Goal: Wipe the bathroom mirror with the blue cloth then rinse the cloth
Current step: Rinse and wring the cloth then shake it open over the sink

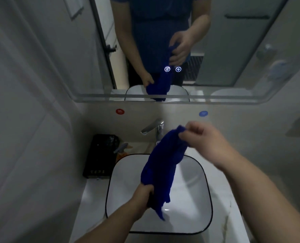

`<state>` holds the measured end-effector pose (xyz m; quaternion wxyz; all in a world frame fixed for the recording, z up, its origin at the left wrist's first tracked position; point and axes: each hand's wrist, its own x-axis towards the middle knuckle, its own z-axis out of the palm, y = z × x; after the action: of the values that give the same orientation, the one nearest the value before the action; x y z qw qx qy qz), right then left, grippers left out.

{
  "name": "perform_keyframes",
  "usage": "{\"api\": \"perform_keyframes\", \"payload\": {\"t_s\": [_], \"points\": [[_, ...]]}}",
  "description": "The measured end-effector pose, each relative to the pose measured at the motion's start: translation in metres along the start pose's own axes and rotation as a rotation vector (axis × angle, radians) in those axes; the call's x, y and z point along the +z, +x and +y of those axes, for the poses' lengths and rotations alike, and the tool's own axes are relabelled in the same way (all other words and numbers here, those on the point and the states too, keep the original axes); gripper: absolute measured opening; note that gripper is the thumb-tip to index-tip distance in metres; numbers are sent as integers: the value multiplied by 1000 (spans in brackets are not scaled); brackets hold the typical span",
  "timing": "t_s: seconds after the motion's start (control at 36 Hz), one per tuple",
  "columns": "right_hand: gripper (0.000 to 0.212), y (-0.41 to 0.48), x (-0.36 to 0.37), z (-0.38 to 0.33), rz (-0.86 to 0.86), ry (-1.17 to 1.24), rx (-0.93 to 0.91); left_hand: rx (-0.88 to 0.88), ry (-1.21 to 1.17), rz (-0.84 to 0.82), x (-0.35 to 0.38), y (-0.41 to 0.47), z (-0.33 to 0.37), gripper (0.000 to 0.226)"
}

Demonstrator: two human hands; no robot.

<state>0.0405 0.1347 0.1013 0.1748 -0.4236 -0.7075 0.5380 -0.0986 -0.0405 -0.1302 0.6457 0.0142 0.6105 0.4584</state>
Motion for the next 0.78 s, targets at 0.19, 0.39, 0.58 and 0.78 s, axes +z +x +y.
{"api": "perform_keyframes", "payload": {"t_s": [0.19,0.39,0.58,0.78], "points": [[13,-48,73,67,-160,-273,74,-314,-373,-201,12,-9,12,91],[21,-89,111,89,-514,-554,75,-374,-351,-250,11,-14,4,79],[40,-87,94,120,-538,-474,102,-366,-184,-177,8,5,-29,24],[96,-66,88,186,-415,-714,152,-359,25,20,7,-18,-1,37]]}}
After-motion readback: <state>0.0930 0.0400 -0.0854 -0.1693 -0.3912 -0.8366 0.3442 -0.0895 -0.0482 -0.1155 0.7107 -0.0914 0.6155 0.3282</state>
